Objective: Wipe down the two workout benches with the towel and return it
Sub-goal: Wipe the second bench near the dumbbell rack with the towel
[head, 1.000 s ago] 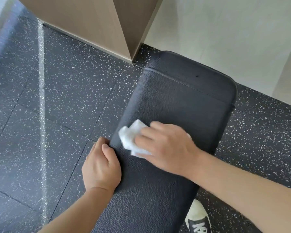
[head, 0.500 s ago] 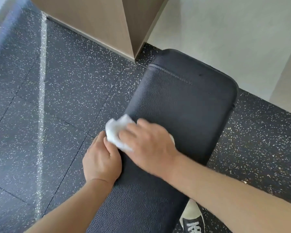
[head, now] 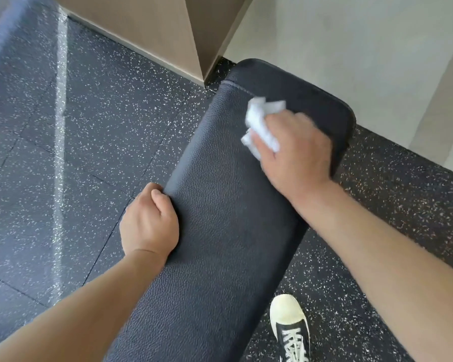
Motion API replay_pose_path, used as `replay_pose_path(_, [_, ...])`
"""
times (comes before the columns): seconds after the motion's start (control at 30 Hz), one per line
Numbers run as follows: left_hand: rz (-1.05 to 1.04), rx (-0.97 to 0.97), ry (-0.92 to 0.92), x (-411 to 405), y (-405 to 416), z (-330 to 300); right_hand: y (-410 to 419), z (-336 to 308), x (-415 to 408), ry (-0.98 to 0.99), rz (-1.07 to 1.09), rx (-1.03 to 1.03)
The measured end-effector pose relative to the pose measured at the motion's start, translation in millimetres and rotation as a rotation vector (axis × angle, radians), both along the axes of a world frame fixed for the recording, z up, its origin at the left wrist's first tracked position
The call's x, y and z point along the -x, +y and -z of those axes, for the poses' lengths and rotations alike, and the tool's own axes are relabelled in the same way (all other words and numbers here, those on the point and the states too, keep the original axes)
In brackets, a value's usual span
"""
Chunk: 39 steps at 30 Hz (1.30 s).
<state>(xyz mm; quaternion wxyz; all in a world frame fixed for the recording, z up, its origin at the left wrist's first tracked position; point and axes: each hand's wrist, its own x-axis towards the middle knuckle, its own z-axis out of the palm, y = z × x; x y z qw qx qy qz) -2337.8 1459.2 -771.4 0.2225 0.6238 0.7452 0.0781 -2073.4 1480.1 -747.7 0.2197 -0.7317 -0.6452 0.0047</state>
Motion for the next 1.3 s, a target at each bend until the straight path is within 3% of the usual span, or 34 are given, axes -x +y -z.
replay_pose_path(0.2, [-0.006,0.012,0.031,-2.7,2.0,-2.6,-135.6,12.5,120.7,0.116,-0.484,0.019])
replay_pose_path(0.37, [0.012,0.005,0.037,-4.0,1.1,-3.7,-166.4,16.6,98.6,0.051,-0.726,-0.012])
replay_pose_path(0.43, [0.007,-0.003,0.032,-4.5,0.5,-4.2,-134.0,15.3,56.4,-0.026,-0.716,-0.103])
replay_pose_path(0.53, [0.007,-0.001,0.051,-5.4,-0.1,-5.5,-67.8,13.1,-15.4,-0.12,-0.4,-0.248])
replay_pose_path(0.63, [0.005,0.0,0.048,-6.9,0.0,-7.2,-32.1,6.3,-62.4,0.049,-0.063,-0.147])
replay_pose_path(0.77, [-0.01,-0.001,0.033,-7.8,0.0,-8.2,-44.9,6.3,-33.8,0.091,0.186,-0.062])
replay_pose_path(0.87, [-0.018,-0.002,0.025,-7.4,0.5,-6.3,-91.6,8.4,41.8,0.059,0.015,-0.003])
replay_pose_path(0.97, [-0.018,-0.009,0.031,-6.1,0.8,-4.6,-165.2,8.6,115.3,0.182,-0.398,0.046])
replay_pose_path(1.07, [-0.016,-0.012,0.027,-5.0,1.1,-4.1,-213.3,11.1,142.6,0.153,-0.7,0.112])
replay_pose_path(1.2, [-0.021,-0.009,0.015,-4.8,2.2,-3.8,-179.8,7.7,112.6,0.074,-0.799,0.002])
replay_pose_path(1.3, [-0.029,-0.001,0.007,-4.3,1.5,-4.2,-94.0,5.6,50.4,-0.011,-0.547,-0.14])
